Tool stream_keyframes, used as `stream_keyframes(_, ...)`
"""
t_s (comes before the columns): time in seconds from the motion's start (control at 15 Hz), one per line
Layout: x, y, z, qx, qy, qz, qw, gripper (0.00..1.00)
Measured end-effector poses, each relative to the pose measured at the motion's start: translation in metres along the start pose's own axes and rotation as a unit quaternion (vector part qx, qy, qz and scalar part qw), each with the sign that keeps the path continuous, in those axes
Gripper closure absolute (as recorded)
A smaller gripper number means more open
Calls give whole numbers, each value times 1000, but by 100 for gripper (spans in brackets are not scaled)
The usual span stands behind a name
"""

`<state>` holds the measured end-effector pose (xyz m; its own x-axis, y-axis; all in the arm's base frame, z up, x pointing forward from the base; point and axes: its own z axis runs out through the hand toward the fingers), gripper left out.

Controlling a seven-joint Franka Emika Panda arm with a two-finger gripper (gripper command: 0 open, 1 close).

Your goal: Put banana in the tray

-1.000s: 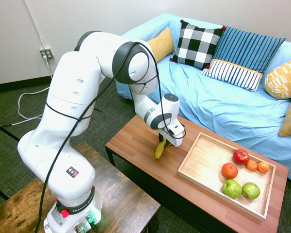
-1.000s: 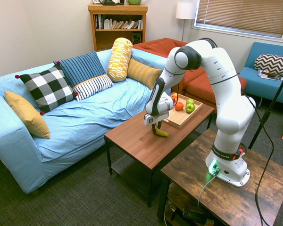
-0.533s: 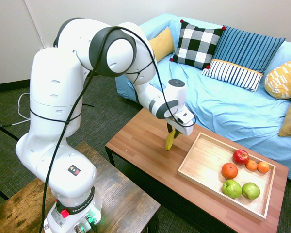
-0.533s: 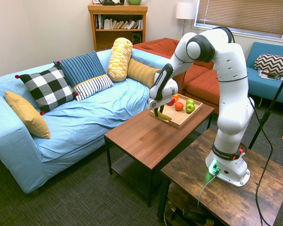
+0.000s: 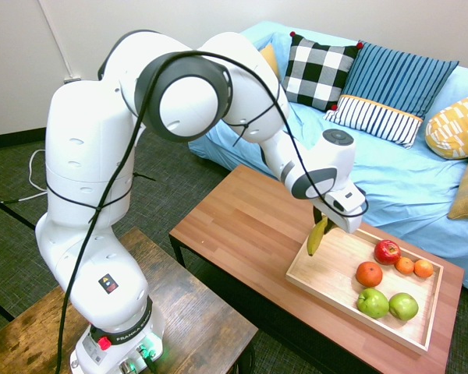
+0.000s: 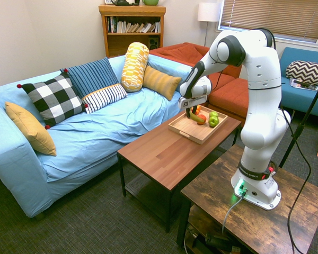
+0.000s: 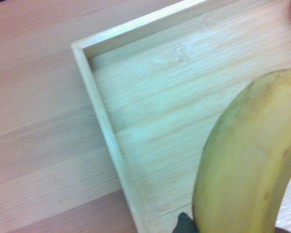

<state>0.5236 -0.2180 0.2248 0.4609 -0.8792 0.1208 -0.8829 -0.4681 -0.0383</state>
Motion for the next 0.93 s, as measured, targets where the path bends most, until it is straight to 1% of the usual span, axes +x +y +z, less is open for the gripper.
stream_keyframes(0.53, 49, -1, 81, -20, -19, 30, 999, 100)
stream_keyframes(0.73, 53, -2, 107, -25, -32, 31, 999, 100)
stream_keyframes(0.93, 50, -5, 122, -26, -42, 29, 998, 100)
